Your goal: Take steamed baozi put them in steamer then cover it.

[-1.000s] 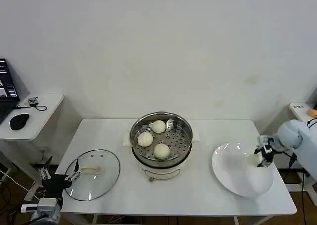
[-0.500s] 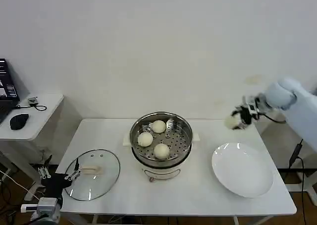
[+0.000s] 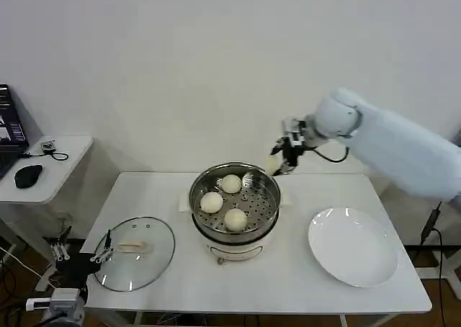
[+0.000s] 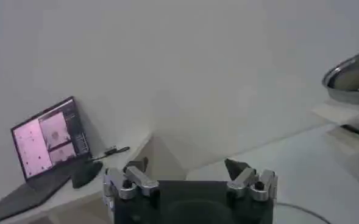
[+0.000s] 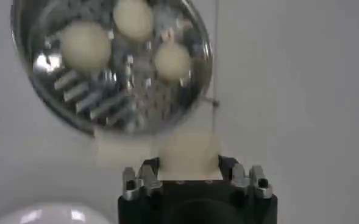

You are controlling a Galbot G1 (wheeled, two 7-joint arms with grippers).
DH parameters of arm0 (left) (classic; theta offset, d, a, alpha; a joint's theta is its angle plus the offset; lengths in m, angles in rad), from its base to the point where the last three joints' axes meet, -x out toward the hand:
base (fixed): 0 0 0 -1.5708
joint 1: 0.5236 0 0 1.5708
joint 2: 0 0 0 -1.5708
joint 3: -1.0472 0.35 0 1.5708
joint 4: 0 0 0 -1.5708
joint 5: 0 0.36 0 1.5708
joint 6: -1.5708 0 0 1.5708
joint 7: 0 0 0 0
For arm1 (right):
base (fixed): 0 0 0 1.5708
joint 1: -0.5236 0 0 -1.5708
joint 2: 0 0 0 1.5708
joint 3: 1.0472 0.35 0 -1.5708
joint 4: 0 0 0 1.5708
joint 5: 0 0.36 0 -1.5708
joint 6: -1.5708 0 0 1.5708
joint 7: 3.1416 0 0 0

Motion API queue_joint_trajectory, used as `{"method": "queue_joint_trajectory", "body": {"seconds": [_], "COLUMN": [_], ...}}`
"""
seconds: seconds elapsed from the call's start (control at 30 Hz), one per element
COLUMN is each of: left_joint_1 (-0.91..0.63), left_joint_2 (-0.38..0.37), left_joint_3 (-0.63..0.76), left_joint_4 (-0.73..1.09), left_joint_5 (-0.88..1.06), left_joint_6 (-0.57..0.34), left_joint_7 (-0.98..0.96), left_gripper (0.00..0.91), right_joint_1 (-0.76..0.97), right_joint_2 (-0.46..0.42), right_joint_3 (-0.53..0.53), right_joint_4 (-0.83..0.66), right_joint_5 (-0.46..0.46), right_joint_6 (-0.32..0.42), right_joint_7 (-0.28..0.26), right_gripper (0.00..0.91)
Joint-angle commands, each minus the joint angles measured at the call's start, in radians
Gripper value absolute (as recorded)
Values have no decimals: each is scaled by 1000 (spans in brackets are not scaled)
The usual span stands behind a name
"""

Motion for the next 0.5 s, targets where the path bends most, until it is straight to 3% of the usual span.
{"method": "queue_joint_trajectory", "body": {"seconds": [0.03,0.3,0.5], "left_joint_1": [0,3,1], "left_joint_2": [-5,-6,-7], "left_joint_3": [-2,-8,-11], "left_joint_4": [-1,0,4], "left_joint_5": [0,-4,-8], "left_joint_6": [-1,-3,-5], "left_joint_7": [0,0,0], "left_gripper": [907,907,907], "right_joint_1": [33,-15,-45], "right_joint_2": [102,106,94], "right_joint_3": [-136,-151,-159], "right_joint_4": [18,1,-3], "right_joint_5": [160,132,76], "right_joint_6": [-178,-210,-192], "right_joint_7": [113,129,114], "right_gripper": [665,665,665]}}
